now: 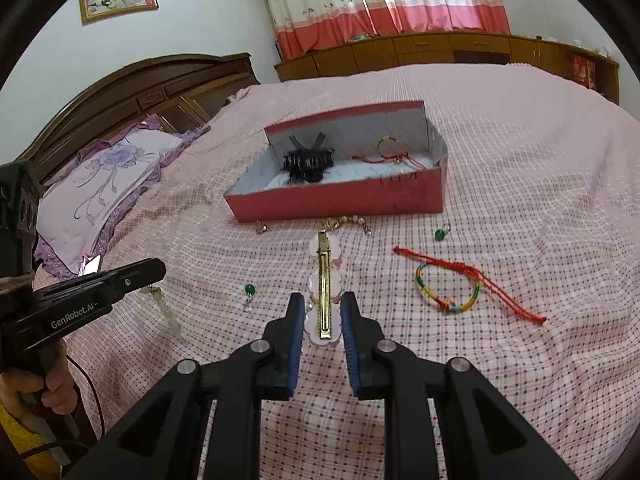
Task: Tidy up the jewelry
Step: 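Carry the green bracelet and gold hairpin into the shoebox with both tools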
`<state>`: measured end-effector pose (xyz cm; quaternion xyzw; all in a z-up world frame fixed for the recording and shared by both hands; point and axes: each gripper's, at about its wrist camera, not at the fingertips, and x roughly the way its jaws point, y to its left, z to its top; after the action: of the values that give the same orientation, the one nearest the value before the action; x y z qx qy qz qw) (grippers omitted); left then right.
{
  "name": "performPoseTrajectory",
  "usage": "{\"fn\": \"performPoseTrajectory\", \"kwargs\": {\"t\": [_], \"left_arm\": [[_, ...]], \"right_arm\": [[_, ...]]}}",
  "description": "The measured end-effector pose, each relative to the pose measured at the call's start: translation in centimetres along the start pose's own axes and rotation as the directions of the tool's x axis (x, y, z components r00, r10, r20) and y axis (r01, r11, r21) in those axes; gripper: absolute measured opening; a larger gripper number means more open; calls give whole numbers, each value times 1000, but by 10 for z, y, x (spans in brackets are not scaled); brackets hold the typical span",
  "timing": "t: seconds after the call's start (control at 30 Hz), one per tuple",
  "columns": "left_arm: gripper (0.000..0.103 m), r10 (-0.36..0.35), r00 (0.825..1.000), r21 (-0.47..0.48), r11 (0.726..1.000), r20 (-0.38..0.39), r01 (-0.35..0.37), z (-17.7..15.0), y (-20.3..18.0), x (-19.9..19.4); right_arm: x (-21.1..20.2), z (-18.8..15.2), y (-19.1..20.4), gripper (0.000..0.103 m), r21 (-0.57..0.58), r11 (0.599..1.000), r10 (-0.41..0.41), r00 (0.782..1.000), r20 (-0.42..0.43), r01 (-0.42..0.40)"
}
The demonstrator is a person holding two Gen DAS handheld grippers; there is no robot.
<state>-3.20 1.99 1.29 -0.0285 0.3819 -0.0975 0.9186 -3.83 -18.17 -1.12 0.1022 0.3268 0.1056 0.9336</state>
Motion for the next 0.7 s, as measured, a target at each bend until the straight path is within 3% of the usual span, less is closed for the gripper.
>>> {"fn": "performPoseTrajectory", "kwargs": {"t": [0.7], "left_arm": [[1, 3, 989, 19, 1000, 145, -5, 44, -8, 1]], "right_arm": [[-7, 38, 9, 20, -60, 998, -11, 994, 113, 17]]}}
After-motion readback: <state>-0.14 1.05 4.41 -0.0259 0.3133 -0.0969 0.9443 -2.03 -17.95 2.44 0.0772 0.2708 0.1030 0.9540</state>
